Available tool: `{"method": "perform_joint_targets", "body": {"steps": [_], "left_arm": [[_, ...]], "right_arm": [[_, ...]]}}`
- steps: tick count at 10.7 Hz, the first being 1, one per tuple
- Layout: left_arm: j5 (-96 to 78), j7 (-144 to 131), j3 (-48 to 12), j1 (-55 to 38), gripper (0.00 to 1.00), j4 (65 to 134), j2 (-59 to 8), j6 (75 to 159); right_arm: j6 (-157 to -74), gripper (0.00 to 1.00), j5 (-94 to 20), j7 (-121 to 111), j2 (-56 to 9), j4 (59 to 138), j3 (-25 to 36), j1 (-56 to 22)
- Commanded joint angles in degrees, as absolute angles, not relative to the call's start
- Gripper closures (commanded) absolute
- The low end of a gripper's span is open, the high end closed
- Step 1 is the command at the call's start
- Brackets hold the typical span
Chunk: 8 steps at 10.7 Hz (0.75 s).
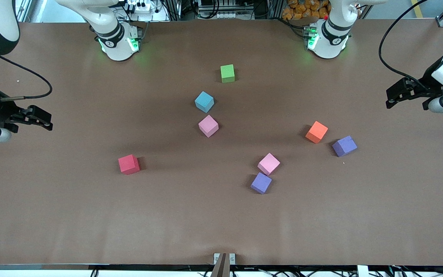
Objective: Arrange blocks into number 1
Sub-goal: 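Raise both grippers and move them out toward the scattered cubes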
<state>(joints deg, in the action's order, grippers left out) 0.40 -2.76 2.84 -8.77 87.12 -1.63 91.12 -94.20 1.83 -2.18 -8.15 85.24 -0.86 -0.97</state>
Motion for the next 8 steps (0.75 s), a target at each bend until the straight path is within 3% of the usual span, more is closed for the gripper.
{"method": "perform_joint_targets", "body": {"steps": [1,4,8], "left_arm": [[-0.4,-3.3,2.8,-8.8,0.0,87.5,-1.0,90.6],[-1.7,-3.3,1.2,-9.1,0.0,87.6,-1.7,90.7],[-6.6,-4.7,-9.6,-9.4,0.0,88.2,-7.2,91.8]], "right_arm": [[-94.0,0.0,1.9,-1.7,-7.9,85.6,-1.8,-0.1],[-94.0,0.0,1.9,-0.1,-7.9,85.6,-1.8,-0.4],[-94.7,0.0,1.8,-0.1,-8.4,87.1,-1.8,-0.8]]}}
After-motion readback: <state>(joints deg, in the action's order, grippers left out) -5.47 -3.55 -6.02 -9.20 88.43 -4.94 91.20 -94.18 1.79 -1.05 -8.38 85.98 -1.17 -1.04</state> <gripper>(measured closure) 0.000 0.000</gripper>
